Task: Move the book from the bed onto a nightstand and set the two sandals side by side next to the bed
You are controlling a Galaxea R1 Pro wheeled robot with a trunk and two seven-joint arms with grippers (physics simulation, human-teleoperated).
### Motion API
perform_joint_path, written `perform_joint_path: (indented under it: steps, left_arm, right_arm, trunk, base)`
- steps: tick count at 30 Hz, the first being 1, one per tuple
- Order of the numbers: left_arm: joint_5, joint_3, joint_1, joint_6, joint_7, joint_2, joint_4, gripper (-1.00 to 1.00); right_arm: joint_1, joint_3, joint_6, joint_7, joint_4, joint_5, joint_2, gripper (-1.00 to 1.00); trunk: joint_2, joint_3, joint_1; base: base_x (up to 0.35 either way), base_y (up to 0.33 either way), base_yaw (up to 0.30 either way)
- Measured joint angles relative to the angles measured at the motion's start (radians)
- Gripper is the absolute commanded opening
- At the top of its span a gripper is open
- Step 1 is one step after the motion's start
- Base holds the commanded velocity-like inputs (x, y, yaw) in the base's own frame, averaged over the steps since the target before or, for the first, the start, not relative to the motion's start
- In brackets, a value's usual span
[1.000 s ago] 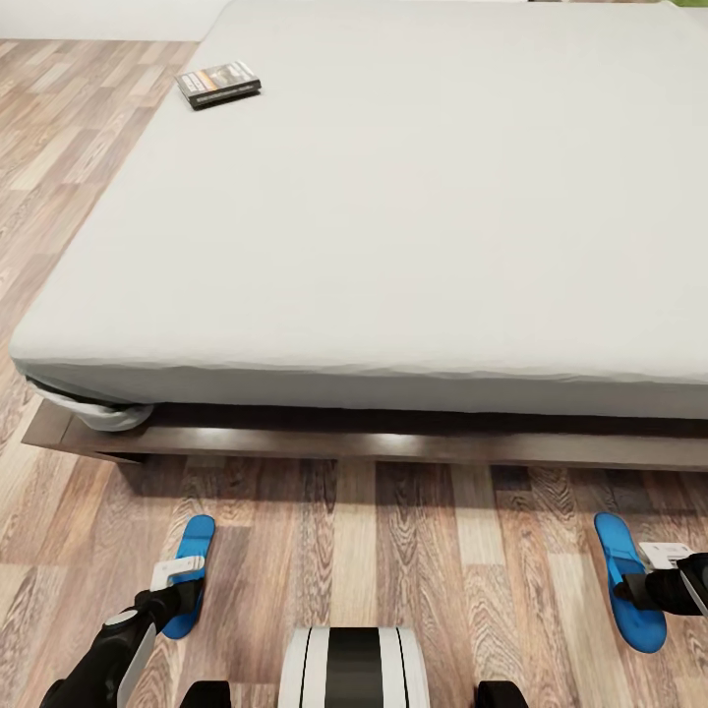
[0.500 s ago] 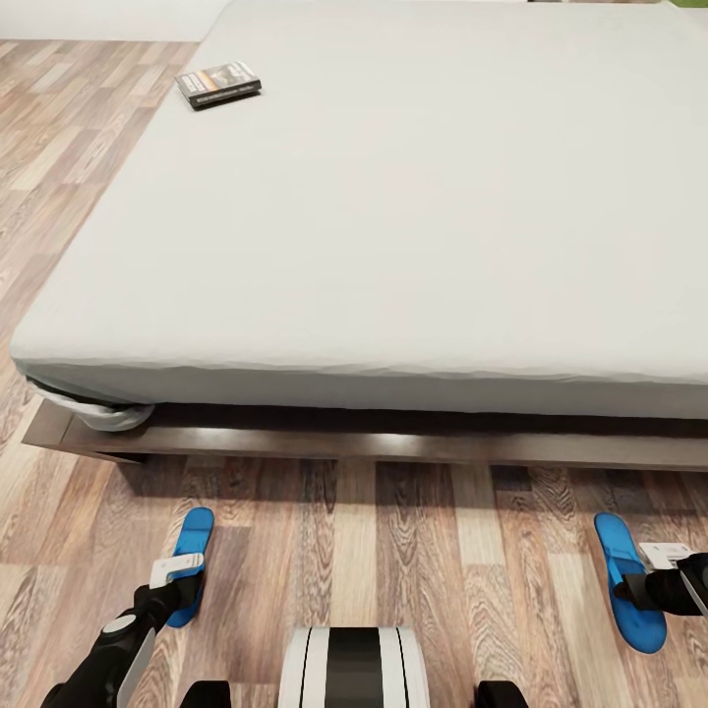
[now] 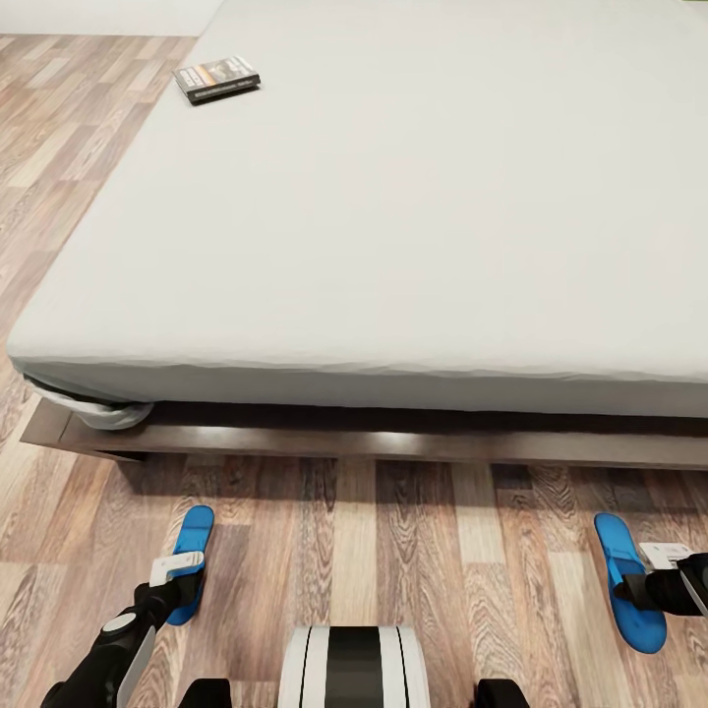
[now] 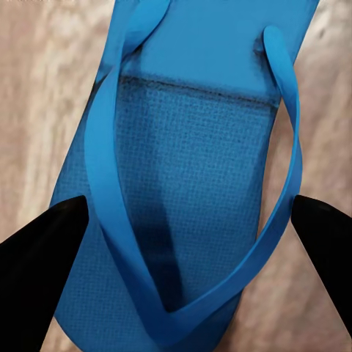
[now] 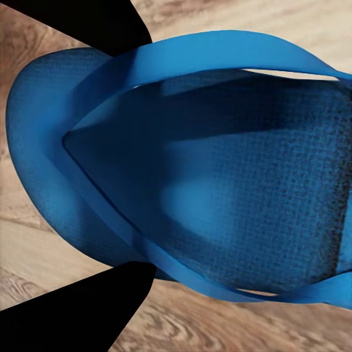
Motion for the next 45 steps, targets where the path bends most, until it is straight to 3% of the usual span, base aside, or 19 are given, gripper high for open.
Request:
perform_joint_path:
  steps: [10, 11, 13, 45]
  left_arm:
    - [-0.001, 0.000, 0.000, 0.000, -0.001, 0.000, -0.001, -1.00]
    - [-0.002, 0.000, 0.000, 0.000, -0.001, 0.000, -0.001, 1.00]
    - [-0.003, 0.003, 0.001, 0.000, 0.004, -0.001, 0.027, 1.00]
    - [-0.003, 0.002, 0.002, -0.003, 0.002, -0.001, 0.027, 1.00]
  right_arm:
    - [0.000, 0.000, 0.000, 0.000, 0.001, 0.000, 0.000, -1.00]
    - [0.000, 0.000, 0.000, 0.000, 0.001, 0.000, 0.000, -1.00]
    - [0.000, 0.000, 0.000, 0.000, 0.001, 0.000, 0.000, -1.00]
    - [0.000, 0.000, 0.000, 0.000, 0.001, 0.000, 0.000, -1.00]
  trunk:
    - [0.000, 0.000, 0.000]
    - [0.000, 0.000, 0.000]
    - [0.000, 0.000, 0.001]
    - [0.000, 0.000, 0.001]
  base:
    - [0.000, 0.000, 0.000]
    - [0.000, 0.000, 0.000]
    - [0.000, 0.000, 0.000]
    - [0.000, 0.000, 0.000]
